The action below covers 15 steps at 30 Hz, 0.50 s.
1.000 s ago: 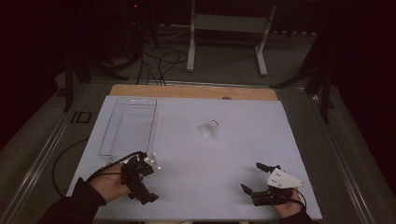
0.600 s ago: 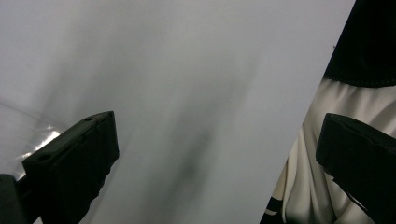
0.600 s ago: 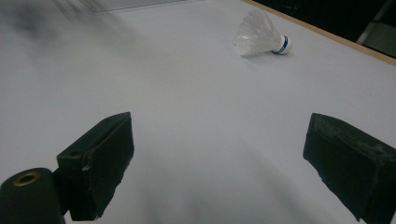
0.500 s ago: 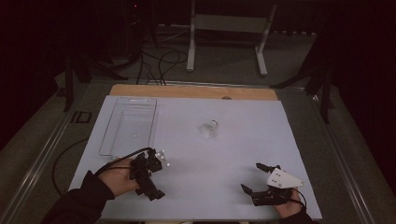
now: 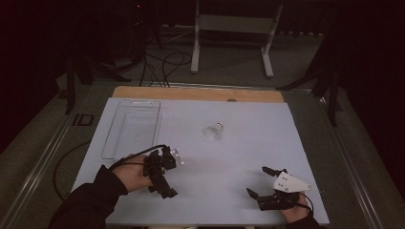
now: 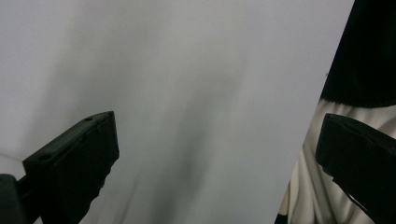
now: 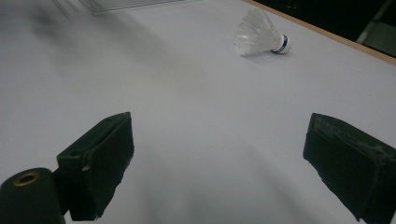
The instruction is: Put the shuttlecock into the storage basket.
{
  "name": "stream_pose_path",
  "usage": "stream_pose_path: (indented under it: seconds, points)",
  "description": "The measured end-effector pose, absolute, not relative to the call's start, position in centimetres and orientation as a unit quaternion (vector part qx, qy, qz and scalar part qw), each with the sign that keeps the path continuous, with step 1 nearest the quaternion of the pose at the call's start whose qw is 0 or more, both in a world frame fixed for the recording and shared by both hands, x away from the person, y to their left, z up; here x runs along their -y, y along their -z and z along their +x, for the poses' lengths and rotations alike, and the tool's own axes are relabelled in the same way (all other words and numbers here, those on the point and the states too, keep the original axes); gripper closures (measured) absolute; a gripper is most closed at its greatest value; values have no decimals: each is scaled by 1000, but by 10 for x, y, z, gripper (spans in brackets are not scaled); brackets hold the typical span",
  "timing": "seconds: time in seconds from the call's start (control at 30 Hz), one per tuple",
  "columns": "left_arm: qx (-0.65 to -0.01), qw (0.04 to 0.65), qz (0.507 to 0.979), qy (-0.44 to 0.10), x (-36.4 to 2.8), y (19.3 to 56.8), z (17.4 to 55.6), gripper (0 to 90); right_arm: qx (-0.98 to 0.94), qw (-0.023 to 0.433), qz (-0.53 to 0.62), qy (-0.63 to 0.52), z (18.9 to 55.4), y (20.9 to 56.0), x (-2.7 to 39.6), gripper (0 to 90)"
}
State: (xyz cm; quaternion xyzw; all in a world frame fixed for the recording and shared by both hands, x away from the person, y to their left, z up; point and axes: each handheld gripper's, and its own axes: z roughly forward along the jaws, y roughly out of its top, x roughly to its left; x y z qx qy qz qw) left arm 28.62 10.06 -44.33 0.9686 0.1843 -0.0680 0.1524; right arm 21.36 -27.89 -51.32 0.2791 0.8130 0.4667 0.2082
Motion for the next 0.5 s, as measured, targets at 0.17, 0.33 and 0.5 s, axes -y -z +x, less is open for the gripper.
stream_pose_path:
  seconds: [0.17,0.33,0.5]
  points:
    - [-187,148,969,68,-95,444,291,3,-813,207,279,-467,214,513,279,85]
    - [-185,151,969,67,-90,442,297,3,-810,204,282,-472,214,512,279,85]
    - [-204,154,965,61,-82,441,307,3,-809,208,284,-471,213,512,280,85]
